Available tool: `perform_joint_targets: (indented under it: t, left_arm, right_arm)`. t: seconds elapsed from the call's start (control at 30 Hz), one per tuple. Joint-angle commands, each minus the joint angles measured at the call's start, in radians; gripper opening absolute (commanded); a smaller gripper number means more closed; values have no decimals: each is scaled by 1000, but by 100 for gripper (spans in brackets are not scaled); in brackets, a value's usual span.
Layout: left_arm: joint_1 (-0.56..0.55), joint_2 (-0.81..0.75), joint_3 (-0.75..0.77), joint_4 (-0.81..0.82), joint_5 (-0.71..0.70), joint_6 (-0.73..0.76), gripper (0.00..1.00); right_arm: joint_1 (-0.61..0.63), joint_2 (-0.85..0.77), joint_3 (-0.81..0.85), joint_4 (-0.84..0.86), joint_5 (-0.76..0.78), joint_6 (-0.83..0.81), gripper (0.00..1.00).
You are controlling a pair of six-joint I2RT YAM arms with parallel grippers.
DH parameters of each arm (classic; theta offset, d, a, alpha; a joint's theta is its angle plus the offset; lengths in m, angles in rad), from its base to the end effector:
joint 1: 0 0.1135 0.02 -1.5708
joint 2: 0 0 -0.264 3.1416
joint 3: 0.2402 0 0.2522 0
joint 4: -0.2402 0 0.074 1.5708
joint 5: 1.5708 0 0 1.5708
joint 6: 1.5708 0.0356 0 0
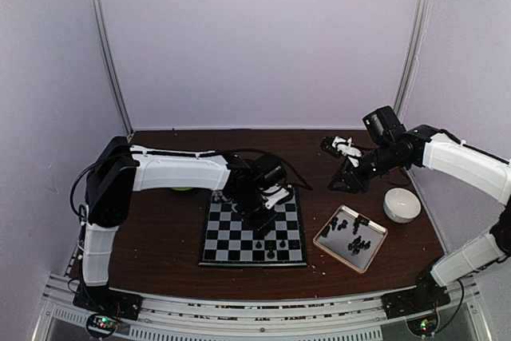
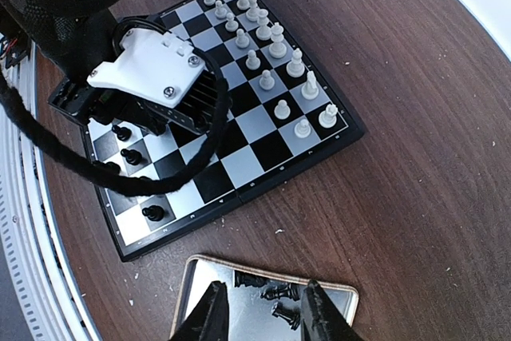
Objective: Set up the chess pieces on the board
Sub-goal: Pick up the pawn from the chessboard, then place the pawn at e7.
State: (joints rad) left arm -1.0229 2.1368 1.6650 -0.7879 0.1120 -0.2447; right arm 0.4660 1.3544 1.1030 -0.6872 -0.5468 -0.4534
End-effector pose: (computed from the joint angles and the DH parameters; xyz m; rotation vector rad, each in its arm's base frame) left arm 0.2261 -0.3781 0.1743 1.1352 2.7009 -0.4044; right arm 0.2393 0.1411 0.2843 -1.2789 2.0806 0.6870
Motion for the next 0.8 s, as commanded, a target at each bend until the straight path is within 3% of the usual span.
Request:
perform_joint_targets:
  t: [0.0, 0.17, 0.37, 0.77]
  left_arm:
    - [1, 11, 38, -16, -1, 7, 9]
    - [1, -16, 51, -47, -54, 9, 2]
    - [1, -105, 44, -92, -121, 15, 1]
    - [1, -249, -184, -41, -57, -23, 0]
  right_arm:
    - [-3, 9, 24, -14, -16, -18, 33]
    - [-3, 14, 24, -18, -15, -19, 33]
    - [-1, 21, 27, -21, -17, -21, 33]
    - [-1, 37, 31, -29, -14, -27, 33]
